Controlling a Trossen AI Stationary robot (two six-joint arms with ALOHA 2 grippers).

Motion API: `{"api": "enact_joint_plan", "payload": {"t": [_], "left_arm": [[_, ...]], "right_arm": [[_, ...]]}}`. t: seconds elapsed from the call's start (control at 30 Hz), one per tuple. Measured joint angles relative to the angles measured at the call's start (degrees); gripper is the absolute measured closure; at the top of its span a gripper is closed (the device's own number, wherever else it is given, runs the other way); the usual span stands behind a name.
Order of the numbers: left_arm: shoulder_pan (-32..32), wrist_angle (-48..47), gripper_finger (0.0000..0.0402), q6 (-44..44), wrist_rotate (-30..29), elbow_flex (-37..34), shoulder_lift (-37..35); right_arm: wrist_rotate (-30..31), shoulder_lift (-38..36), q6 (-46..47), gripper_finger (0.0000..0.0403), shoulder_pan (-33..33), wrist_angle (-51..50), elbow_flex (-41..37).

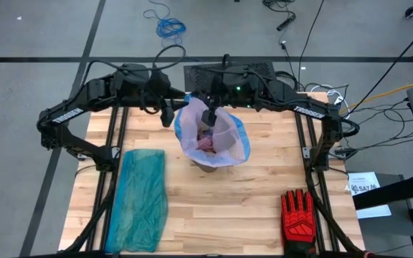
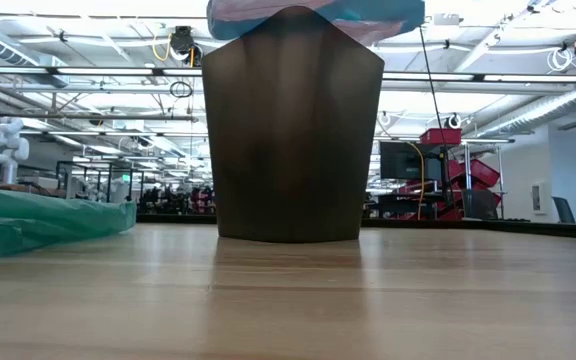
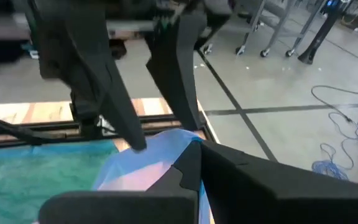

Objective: Place trash/remove bag and relplace
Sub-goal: Close the trash bag

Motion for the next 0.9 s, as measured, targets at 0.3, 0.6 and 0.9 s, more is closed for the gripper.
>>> {"api": "enact_joint_plan", "payload": {"t": [0.3,0.6,0.9], "left_arm": [[0.00,0.28,0.0214,0.04,-0.02,-0.07,1.47],[-0.02,6.74,0.0214,0.52,1.56,-0.07,2.65],[0.00,7.02,0.0273,0.37,3.45,-0.07,6.51]], "right_arm": [[-0.93,-1.32,1.39,0.0403,0.00,3.64,-0.02],[-3.49,-1.39,1.51,0.0403,0.50,6.86,-0.02],[-3.45,-2.39,1.51,0.0403,0.50,9.69,-0.04]]}}
